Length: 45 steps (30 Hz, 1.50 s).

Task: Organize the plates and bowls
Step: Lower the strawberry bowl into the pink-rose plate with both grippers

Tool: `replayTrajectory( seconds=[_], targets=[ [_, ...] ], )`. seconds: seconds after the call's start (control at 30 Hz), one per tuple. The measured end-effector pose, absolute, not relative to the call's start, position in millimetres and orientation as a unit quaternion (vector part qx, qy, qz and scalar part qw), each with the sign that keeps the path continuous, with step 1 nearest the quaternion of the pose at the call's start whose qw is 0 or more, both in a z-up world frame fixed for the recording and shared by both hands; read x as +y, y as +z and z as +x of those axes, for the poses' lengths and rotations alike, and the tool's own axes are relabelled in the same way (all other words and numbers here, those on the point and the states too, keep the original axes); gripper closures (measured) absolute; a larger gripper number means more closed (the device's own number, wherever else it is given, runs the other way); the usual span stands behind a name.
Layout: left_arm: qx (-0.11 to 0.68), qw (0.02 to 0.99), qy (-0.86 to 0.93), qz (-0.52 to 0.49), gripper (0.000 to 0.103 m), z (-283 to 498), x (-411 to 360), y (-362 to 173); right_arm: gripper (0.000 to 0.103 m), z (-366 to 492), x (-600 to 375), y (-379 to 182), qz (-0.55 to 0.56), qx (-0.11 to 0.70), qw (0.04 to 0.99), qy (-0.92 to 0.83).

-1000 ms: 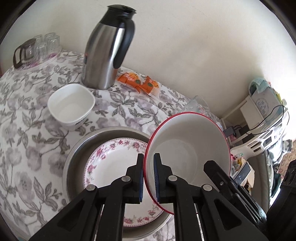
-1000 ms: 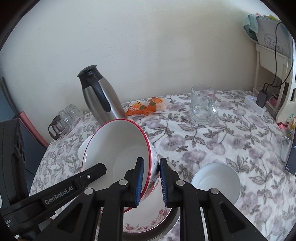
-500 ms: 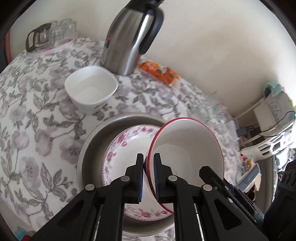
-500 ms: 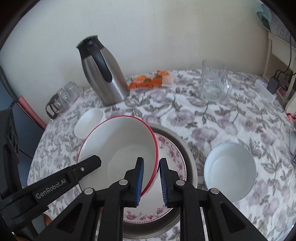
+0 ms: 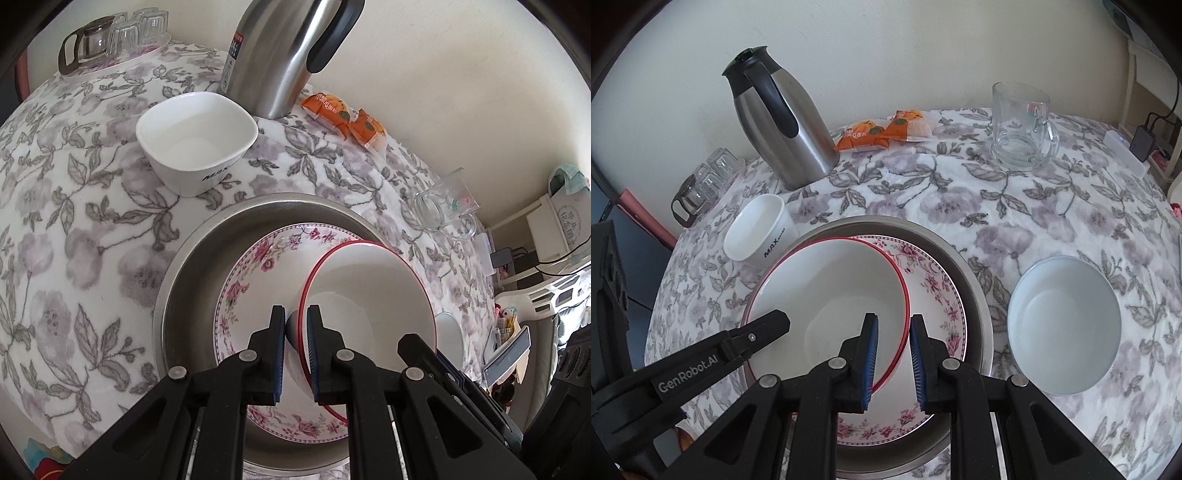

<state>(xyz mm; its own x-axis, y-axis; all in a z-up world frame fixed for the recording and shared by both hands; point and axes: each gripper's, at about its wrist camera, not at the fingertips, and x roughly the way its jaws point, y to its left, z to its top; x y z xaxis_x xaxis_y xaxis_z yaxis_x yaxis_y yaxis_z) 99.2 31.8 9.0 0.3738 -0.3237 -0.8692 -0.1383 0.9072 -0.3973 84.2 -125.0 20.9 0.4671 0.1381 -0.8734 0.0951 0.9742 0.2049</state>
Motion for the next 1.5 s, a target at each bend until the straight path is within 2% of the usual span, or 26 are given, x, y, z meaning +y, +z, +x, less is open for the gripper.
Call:
replayTrajectory(
  seconds=[1.4, 1.5],
  targets=[
    [0.554, 0.801, -0.058, -0.217, 0.093, 106.6, 35.5, 1.2, 0.084, 90.1, -127.5, 10.0, 0.122, 0.529, 0.840, 0.008],
    [0.552, 0.804, -0.051, -0.212, 0.090, 106.4, 37.3, 3.7, 0.084, 90.0, -132.0, 9.4, 0.128, 0.529, 0.839, 0.007]
  ],
)
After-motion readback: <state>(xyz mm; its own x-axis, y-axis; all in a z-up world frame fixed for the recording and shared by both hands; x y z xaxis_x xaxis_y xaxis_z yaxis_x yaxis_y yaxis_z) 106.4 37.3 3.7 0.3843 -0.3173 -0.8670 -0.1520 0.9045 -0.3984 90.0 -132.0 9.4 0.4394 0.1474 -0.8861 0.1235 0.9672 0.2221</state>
